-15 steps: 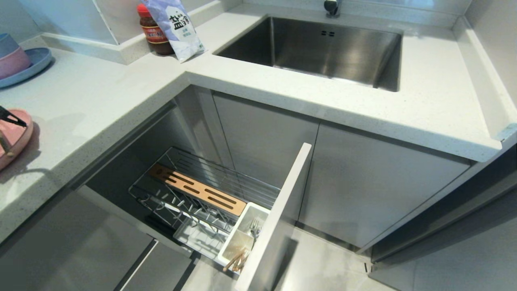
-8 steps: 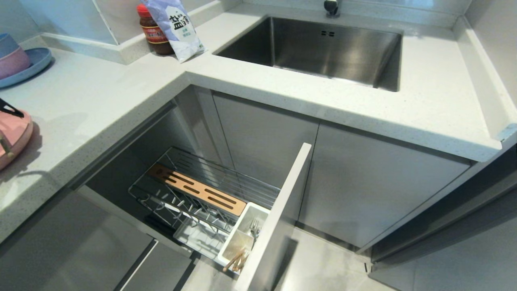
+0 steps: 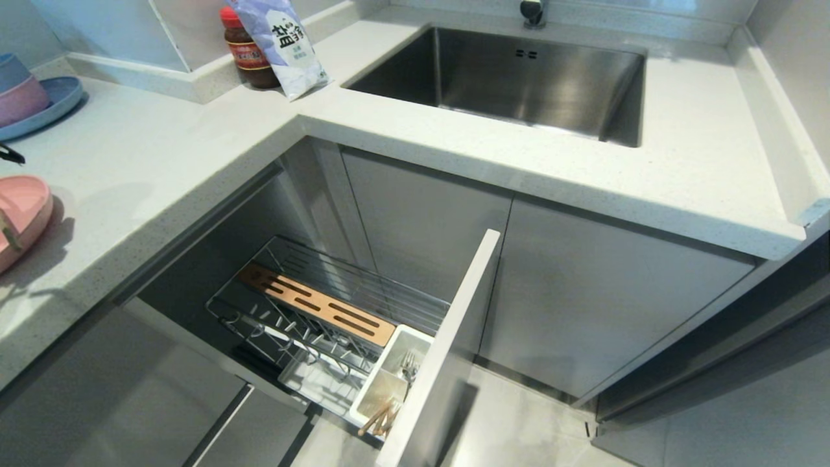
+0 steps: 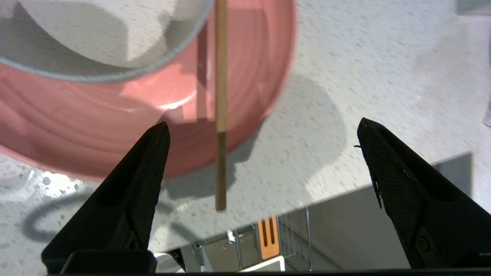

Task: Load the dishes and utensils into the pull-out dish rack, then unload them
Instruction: Take the chopsticks out of the cupboard

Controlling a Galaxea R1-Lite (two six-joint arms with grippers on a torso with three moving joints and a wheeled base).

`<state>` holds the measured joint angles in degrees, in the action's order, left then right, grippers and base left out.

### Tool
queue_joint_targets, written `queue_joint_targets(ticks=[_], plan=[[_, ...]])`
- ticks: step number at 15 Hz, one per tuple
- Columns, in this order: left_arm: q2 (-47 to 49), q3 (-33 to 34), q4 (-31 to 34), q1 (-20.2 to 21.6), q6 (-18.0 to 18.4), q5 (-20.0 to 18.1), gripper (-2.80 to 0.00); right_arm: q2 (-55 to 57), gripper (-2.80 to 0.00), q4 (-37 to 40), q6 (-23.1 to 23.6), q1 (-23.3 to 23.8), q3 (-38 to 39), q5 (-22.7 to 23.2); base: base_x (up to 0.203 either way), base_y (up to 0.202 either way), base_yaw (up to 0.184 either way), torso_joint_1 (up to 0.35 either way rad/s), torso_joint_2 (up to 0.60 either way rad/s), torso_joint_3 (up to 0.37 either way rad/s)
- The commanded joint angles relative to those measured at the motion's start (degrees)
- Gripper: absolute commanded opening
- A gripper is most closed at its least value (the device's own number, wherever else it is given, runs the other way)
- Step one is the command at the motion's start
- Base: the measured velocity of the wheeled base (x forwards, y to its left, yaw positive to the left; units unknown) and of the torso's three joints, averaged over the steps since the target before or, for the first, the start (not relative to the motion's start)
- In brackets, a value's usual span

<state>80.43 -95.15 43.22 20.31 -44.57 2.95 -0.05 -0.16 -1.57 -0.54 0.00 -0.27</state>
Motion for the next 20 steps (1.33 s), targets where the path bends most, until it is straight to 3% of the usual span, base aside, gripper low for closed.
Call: queue_joint_targets(ticks=[1,2,4,6,9,14,17,20], plan=[[-3.38,0.21,0.03,-2.22,-0.04,0.07,-2.8,-0.13,-2.8,-0.02,-0.01,-6.07,0.09,0.0,0.0,0.0,0.0,0.0,0.0,0.0],[-4.57,0.03,-0.97,-3.31,0.12,0.11,-2.8,-0.13,-2.8,-0.02,-0.01,-7.74,0.09,0.0,0.0,0.0,0.0,0.0,0.0,0.0],[-6.79,-0.03,-6.0,-6.98,0.83,0.2,-2.8,-0.13,-2.8,-0.02,-0.01,-4.09,0.09,0.0,0.0,0.0,0.0,0.0,0.0,0.0],[-8.28,0.61,-11.92,-11.13,4.32,0.11,-2.8,-0.13,-2.8,0.06,-0.01,0.81,0.09,0.0,0.0,0.0,0.0,0.0,0.0,0.0],[-9.71,1.07,-17.33,-17.56,8.09,0.23,-2.8,-0.13,-2.8,-0.02,-0.01,0.81,0.09,0.0,0.0,0.0,0.0,0.0,0.0,0.0],[-10.35,4.89,-16.99,-29.41,8.29,0.05,-2.8,-0.13,-2.8,-0.02,-0.01,0.81,0.09,0.0,0.0,0.0,0.0,0.0,0.0,0.0],[-8.5,8.12,-13.16,-38.88,9.71,0.37,-2.8,-0.13,-2.8,-0.02,-0.01,0.81,0.09,0.0,0.0,0.0,0.0,0.0,0.0,0.0],[-4.37,10.93,-7.81,-45.57,11.87,0.21,-2.8,-0.13,-2.8,-0.02,-0.01,0.79,0.09,0.0,0.0,0.0,0.0,0.0,0.0,0.0]])
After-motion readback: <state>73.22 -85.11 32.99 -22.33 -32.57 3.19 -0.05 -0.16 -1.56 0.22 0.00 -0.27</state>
